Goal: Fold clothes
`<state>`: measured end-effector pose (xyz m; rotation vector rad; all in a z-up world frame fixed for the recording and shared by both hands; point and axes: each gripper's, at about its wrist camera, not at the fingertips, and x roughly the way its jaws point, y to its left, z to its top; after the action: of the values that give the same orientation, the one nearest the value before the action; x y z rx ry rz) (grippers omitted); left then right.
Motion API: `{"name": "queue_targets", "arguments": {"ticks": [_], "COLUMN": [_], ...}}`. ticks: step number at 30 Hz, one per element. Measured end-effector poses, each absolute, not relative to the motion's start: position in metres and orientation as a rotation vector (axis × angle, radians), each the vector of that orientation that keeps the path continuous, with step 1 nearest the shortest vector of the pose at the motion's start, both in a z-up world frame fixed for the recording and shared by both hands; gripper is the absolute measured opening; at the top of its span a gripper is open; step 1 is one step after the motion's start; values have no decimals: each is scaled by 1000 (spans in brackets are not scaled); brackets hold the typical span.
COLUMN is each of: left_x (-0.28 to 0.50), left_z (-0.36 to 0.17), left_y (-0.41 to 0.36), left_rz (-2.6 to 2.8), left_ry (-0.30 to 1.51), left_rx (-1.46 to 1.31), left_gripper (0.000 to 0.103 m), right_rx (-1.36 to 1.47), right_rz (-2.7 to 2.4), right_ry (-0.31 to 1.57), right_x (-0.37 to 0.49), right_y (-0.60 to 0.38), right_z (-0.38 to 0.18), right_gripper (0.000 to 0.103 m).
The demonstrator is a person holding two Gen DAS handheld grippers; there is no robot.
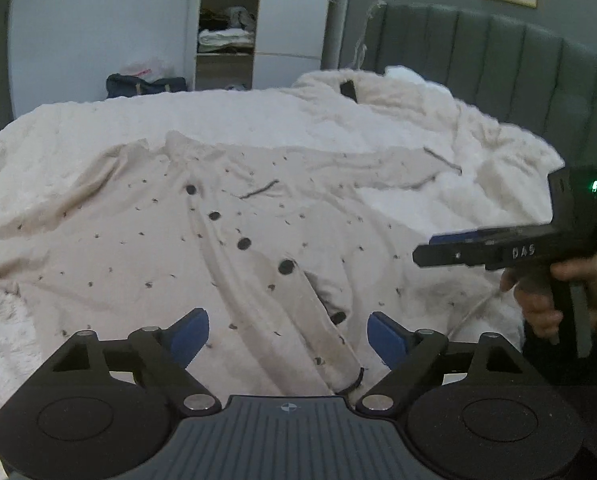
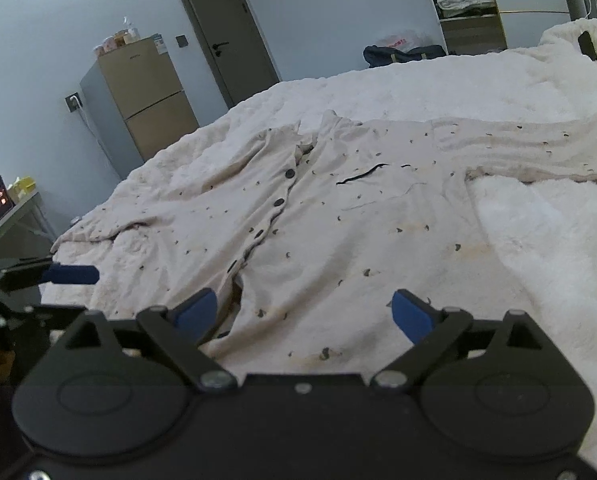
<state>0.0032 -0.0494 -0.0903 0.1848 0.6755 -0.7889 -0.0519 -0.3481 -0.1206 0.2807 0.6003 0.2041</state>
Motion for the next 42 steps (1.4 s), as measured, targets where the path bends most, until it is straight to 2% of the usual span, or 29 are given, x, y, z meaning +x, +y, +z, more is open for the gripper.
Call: {"name": "queue_targets", "arguments": {"ticks": [3,7,9,10,11,12,14,15,29,39,42], "left_x": [6,6,6,6,7,7,4,3,-7,-22,-17], "left_z": [-104,-119,-128,-129,-131,-132,-131,-130,-126,-85,-98], "left_y": [-67,-83,-90,-91,-94,-96,-98,-98,-105,-108,-111], "left_rz": [-821,-797,-819,-828,-829,-830,-841,-853,-896,-1082,-1029], "left_ry": [720,730,734,740,757,769,754,747,751,720,752], "left_rx": [193,235,263,268,278,294,310,312,341,163,159], "left_gripper": [90,89,62,36,26,25,9,7,0,0,11], "right_rx": [290,349,355,358,359,362,376,376,372,412,412], "right_rz": [196,174,156,147,137,136,143,146,142,144,147], "right_ry": [600,589,591,591,590,588,588,588,594,602,605], "right_x": [-52,-52,-52,-52,-52,-52,-52,-52,-53,-51,-50], "right_y": [-350,-361,-364,-366,-370,-370,-373,-372,-369,-373,-372], "right_z": [-121,-121,-122,-123,-123,-123,-124,-124,-126,-128,-129], "right_gripper": [95,95,95,95,95,95,95,95,95,95,95]}}
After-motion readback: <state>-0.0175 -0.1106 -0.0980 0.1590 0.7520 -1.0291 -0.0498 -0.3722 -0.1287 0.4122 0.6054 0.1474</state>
